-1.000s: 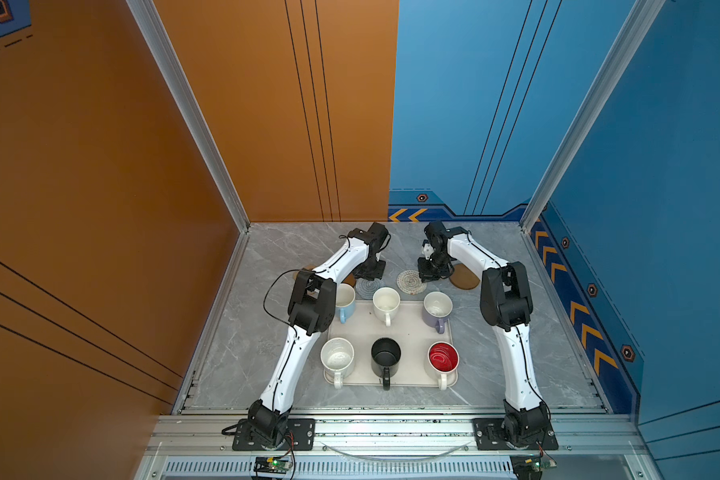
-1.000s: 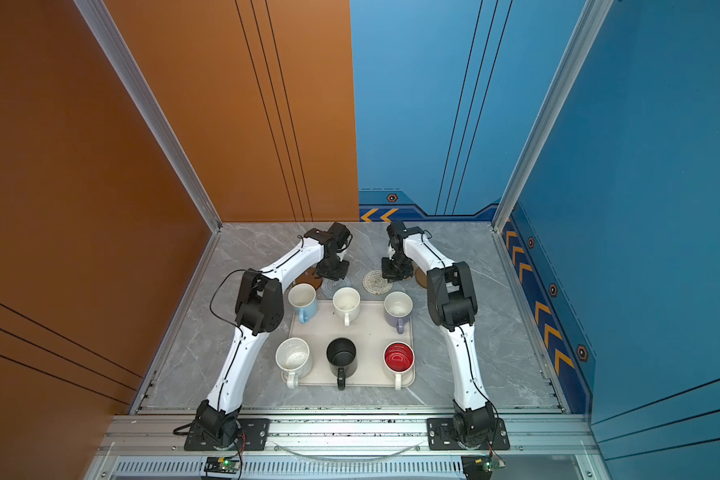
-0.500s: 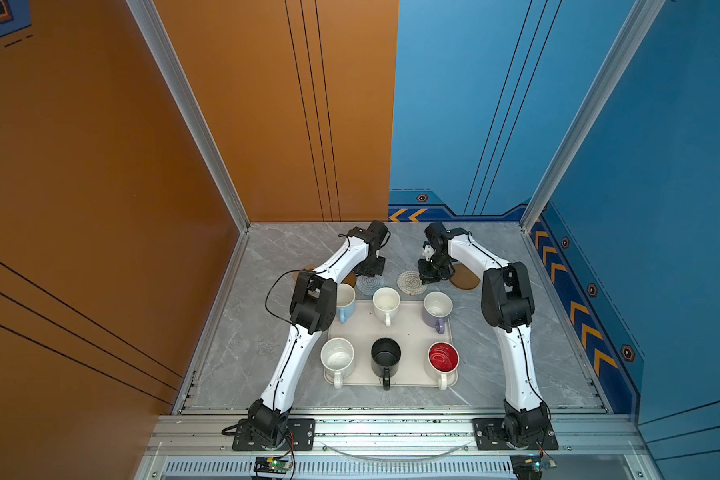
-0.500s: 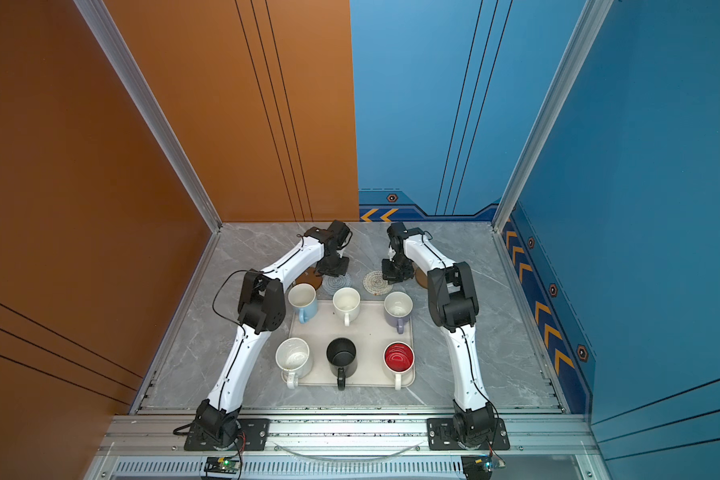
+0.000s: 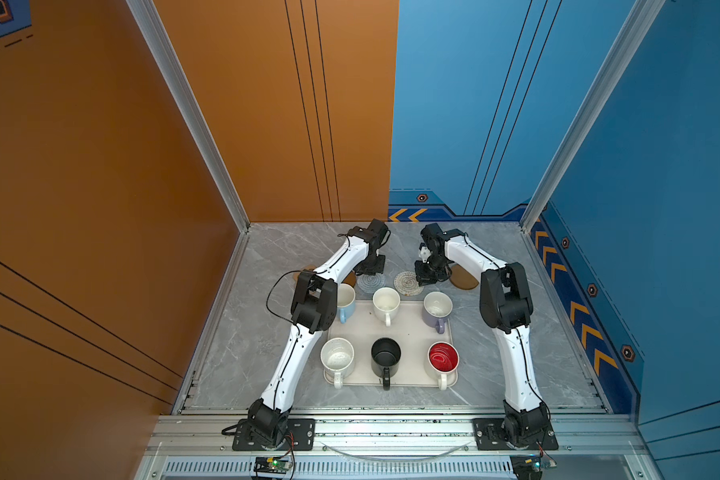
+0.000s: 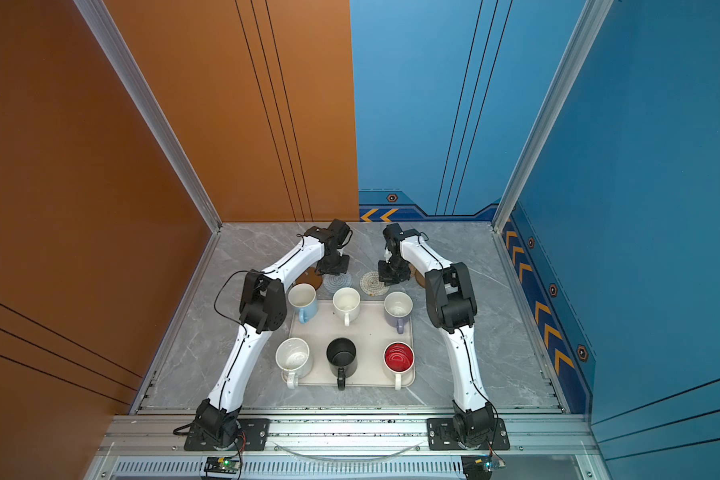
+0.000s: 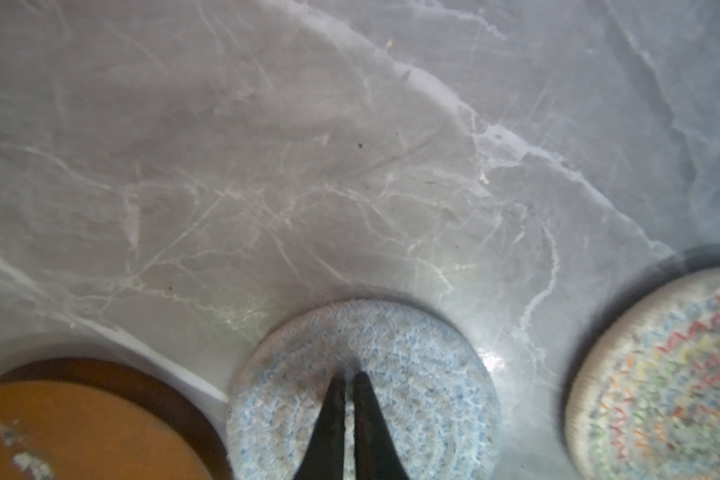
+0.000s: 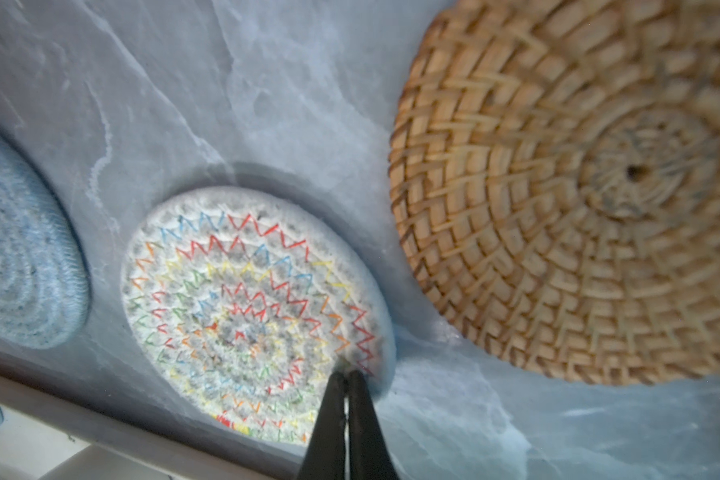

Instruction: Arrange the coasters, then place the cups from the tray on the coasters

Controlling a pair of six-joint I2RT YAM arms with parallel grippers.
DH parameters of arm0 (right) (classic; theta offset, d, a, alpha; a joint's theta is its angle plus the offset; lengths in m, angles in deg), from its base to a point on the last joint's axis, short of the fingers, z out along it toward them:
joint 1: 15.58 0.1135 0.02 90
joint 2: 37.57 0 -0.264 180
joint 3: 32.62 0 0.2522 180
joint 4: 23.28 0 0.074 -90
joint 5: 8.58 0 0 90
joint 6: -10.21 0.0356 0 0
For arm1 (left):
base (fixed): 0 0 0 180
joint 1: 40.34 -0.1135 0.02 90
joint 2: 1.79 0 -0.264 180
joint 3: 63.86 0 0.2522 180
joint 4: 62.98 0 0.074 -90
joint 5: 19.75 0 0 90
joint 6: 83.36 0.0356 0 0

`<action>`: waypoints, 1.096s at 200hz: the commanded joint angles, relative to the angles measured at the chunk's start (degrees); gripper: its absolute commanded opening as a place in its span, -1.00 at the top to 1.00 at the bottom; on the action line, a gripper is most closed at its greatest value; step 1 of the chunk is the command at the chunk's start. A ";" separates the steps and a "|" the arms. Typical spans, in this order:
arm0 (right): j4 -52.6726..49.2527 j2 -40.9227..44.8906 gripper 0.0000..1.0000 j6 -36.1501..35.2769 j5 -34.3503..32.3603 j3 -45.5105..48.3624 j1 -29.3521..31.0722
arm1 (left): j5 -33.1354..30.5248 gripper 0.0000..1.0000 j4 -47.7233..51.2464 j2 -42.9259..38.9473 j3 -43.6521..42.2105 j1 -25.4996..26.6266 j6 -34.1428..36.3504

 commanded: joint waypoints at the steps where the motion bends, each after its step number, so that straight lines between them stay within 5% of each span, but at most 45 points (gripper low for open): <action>1: 0.11 2.27 1.00 0.87 1.14 1.24 0.39 | -0.19 0.81 0.91 2.68 0.69 -0.44 -1.03; 219: 1.35 3.41 1.00 1.34 -1.28 -7.42 -5.25 | -2.66 0.56 0.86 -7.08 3.77 0.96 -0.94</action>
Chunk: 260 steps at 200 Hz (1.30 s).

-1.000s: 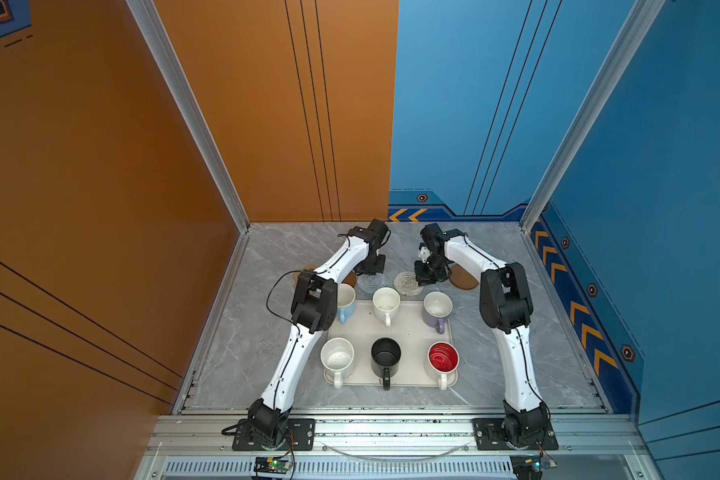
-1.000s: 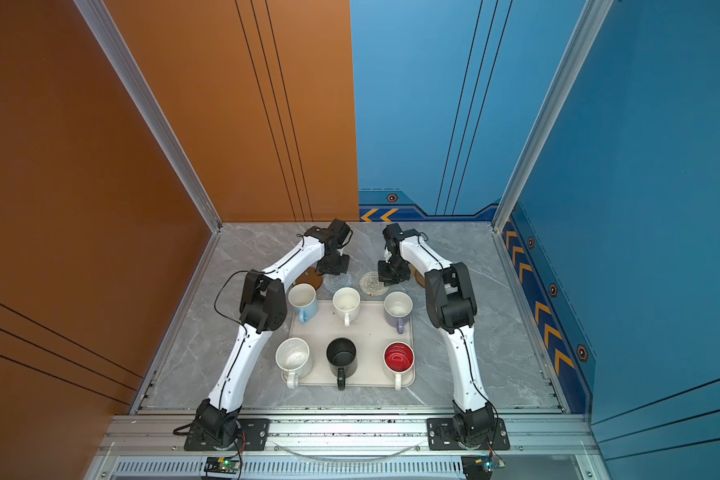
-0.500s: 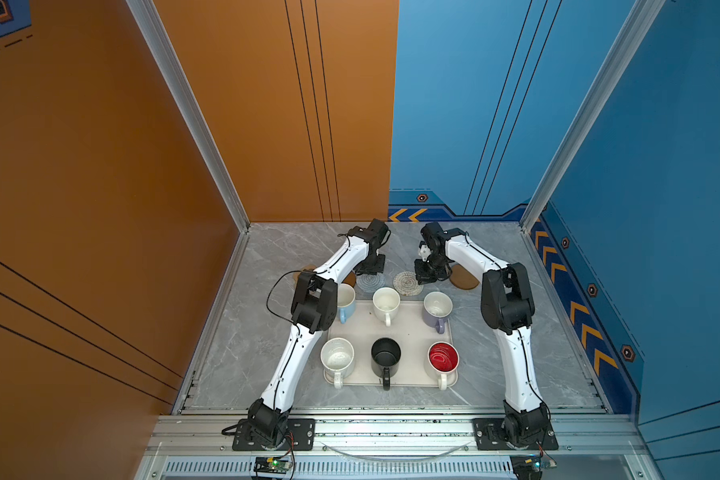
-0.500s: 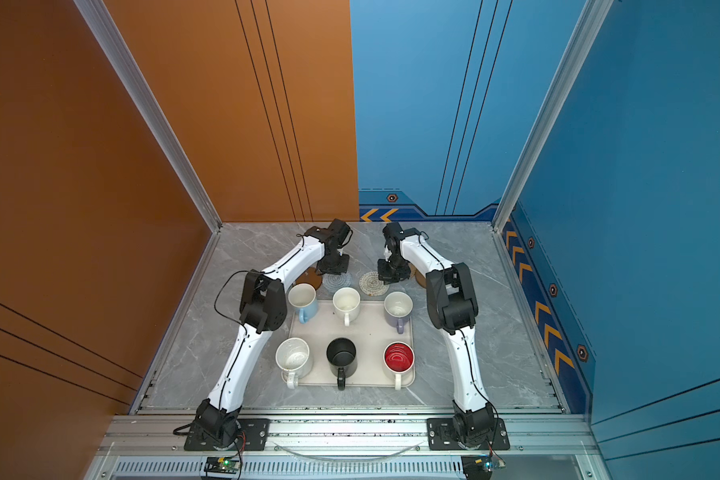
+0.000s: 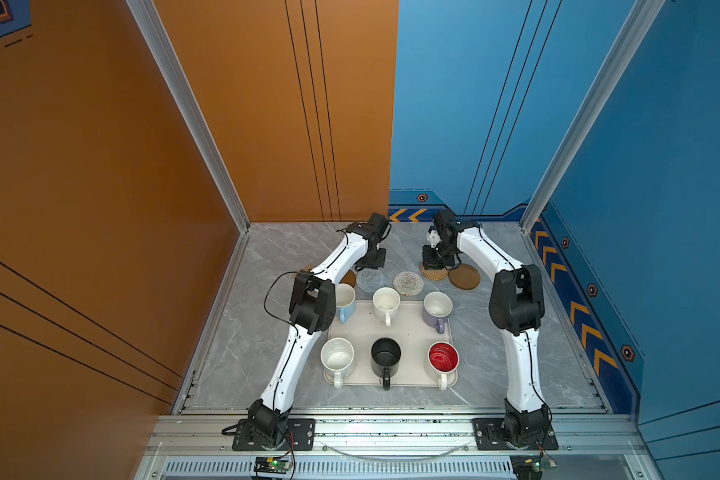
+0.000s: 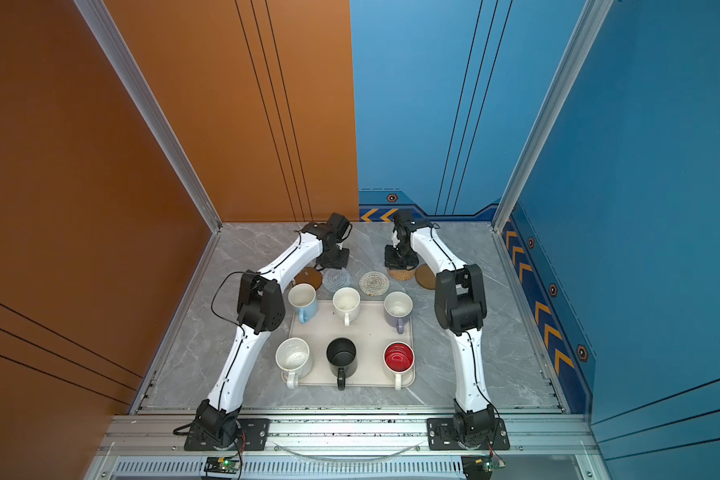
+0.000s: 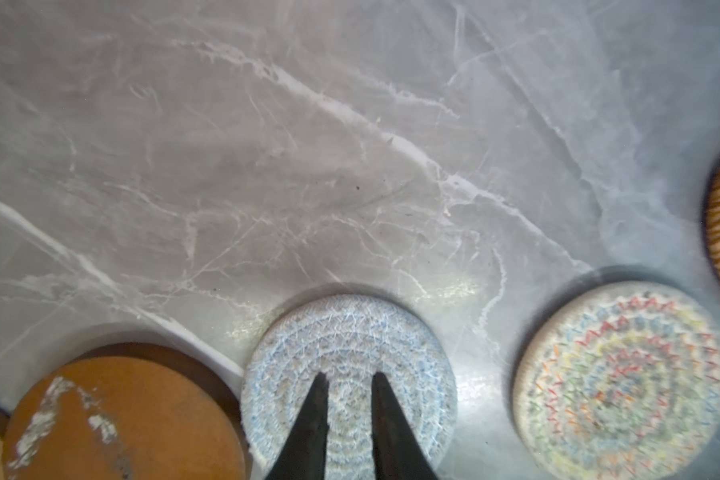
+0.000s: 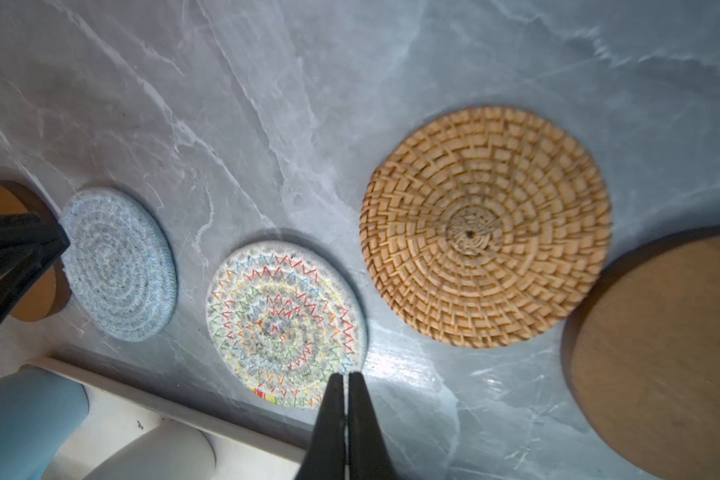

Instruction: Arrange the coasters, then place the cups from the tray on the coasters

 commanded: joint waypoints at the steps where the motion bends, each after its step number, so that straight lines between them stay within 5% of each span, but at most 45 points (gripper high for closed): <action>1: 0.43 -1.07 1.00 1.04 -1.17 -3.57 -1.53 | -1.09 0.56 1.05 -4.35 1.74 0.53 -0.33; 118: 0.33 -14.60 1.00 1.46 0.85 -13.92 -4.69 | -0.57 0.56 -2.32 -21.86 -14.68 3.00 -0.17; 260: 2.82 -6.99 1.00 -0.02 -4.17 4.40 -5.52 | -2.11 0.55 -8.83 -37.45 -28.82 4.83 -2.52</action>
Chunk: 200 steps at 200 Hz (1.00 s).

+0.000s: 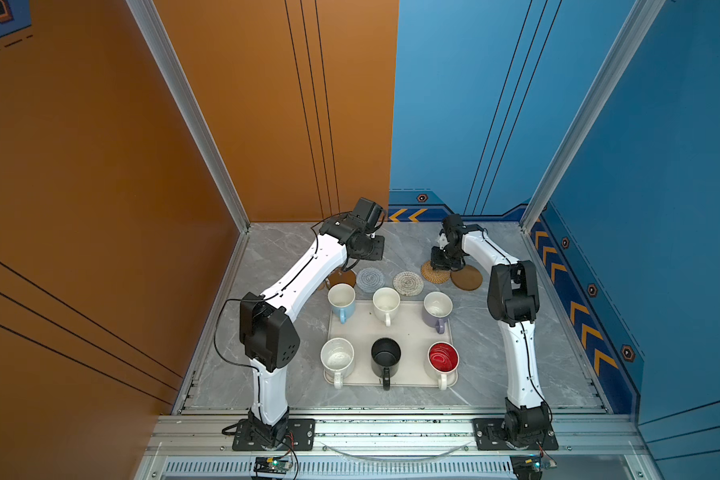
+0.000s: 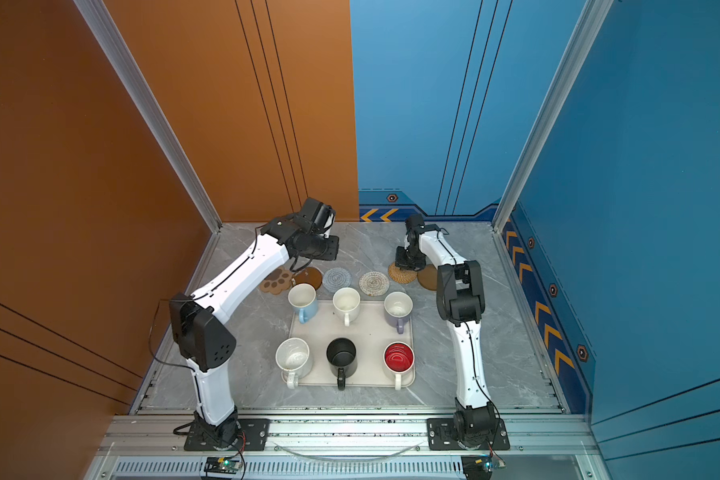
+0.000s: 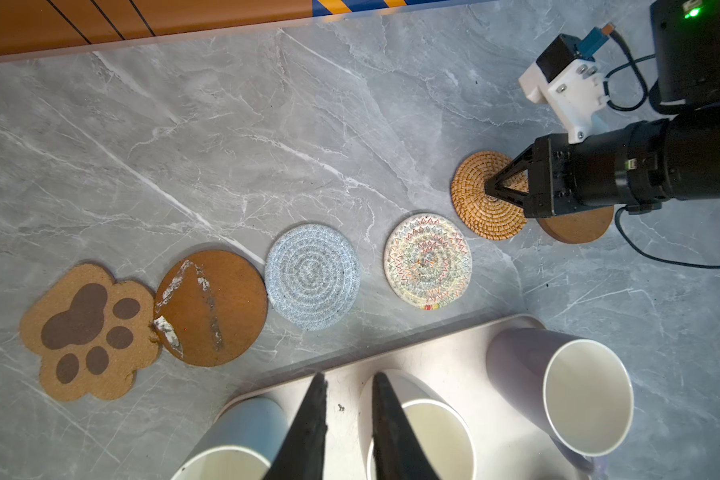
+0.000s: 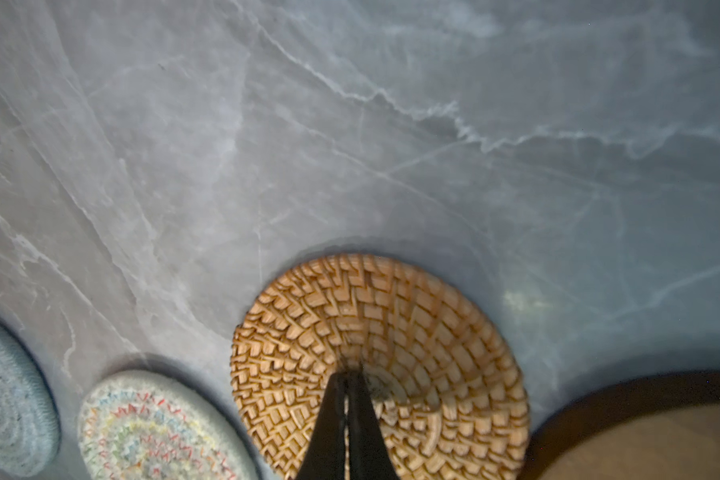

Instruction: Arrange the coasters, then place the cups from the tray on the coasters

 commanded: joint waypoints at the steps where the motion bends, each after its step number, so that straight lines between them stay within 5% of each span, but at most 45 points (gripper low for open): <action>1: -3.11 0.72 1.00 -0.90 -3.24 4.53 -0.83 | -1.75 0.55 -1.24 -2.67 -2.03 0.57 -0.99; 200: 2.51 9.71 1.00 0.98 -3.83 20.63 -1.74 | -3.62 0.54 -2.93 -6.42 -6.32 1.48 -1.76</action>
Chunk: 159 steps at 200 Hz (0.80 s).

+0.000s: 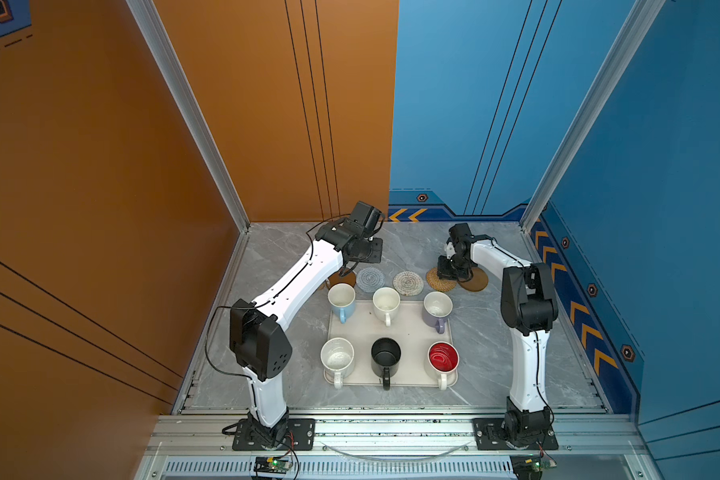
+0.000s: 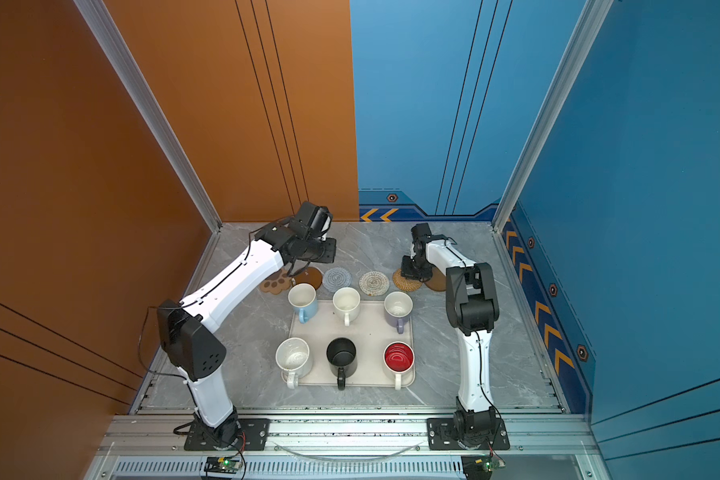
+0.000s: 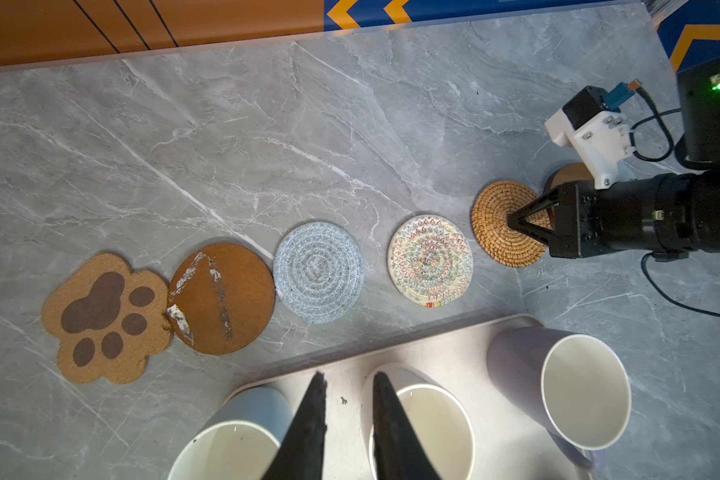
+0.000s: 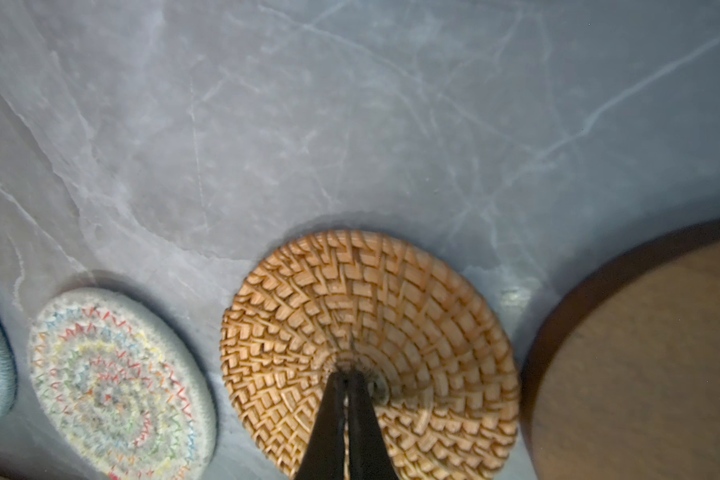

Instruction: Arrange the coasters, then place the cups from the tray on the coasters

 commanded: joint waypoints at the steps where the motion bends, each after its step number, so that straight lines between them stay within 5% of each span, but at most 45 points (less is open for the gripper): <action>1: -5.08 -0.45 1.00 0.76 -3.19 2.93 -0.84 | -1.30 0.54 -0.29 -2.17 -1.12 0.48 -0.56; 159: 3.43 7.47 1.00 3.15 1.70 1.93 -1.01 | -1.62 0.49 -2.35 -6.52 -3.47 0.58 -0.82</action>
